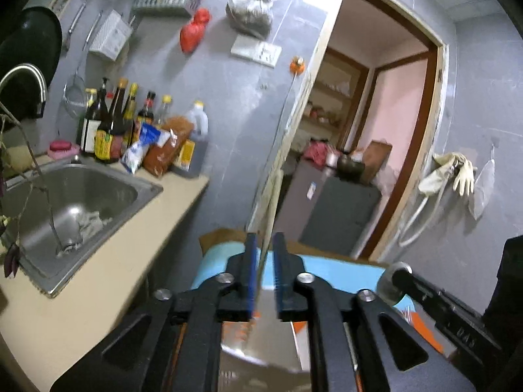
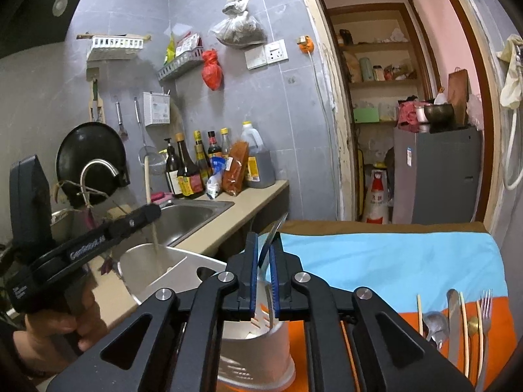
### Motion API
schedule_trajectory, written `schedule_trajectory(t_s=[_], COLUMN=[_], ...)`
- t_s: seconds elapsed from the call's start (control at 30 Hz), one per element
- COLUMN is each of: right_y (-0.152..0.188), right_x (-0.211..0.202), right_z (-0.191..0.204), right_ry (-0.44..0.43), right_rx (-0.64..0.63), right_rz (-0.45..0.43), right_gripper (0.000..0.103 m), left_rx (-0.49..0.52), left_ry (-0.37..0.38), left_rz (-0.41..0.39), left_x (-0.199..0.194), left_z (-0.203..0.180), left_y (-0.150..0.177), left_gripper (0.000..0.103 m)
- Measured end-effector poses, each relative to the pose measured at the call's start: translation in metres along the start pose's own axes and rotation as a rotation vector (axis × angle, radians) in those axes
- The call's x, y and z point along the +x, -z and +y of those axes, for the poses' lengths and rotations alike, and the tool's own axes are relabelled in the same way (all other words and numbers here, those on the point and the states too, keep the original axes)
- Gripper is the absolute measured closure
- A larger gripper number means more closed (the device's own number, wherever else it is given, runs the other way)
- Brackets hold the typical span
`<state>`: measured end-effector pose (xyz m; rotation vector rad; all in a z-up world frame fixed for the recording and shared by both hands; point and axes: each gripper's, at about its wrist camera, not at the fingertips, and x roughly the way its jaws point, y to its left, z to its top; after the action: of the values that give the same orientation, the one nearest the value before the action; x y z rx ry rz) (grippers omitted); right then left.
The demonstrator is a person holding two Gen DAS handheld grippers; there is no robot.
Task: Organize utensils
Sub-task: 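Open the right tool into the holder while the left tool drops the chopstick in, then move both tools back down to the remaining utensils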
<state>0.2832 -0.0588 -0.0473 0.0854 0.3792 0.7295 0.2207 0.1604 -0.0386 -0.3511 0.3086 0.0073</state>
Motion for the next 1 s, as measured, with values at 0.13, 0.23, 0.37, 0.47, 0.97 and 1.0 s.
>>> schedule_trajectory(t_s=[0.13, 0.23, 0.37, 0.47, 0.97, 1.0], right_y=[-0.01, -0.022, -0.04, -0.05, -0.044, -0.04], right_x=[-0.011, -0.024, -0.048, -0.072, -0.162, -0.164], right_z=[-0.003, -0.009, -0.024, -0.04, -0.157, -0.168], right_ry=[-0.01, -0.01, 0.038, 0.099, 0.365, 0.372], right_rx=[0.043, 0.076, 0.114, 0.134, 0.06, 0.069], right_rz=[-0.011, -0.032, -0.073, -0.119, -0.09, -0.077], right_gripper=[0.081, 0.076, 0.02, 0.008, 0.0, 0.0], left_rx=[-0.012, 0.006, 0.035, 0.053, 0.216, 0.22], left_ry=[0.012, 0.009, -0.002, -0.01, 0.127, 0.138], left_rz=[0.012, 0.025, -0.008, -0.043, 0.072, 0.085], left_x=[-0.013, -0.02, -0.029, -0.032, 0.014, 0.019], left_z=[-0.007, -0.023, -0.051, -0.072, -0.216, -0.224], left_y=[-0.005, -0.014, -0.025, -0.03, 0.03, 0.037], left_gripper=[0.068, 0.058, 0.014, 0.004, 0.003, 0.003])
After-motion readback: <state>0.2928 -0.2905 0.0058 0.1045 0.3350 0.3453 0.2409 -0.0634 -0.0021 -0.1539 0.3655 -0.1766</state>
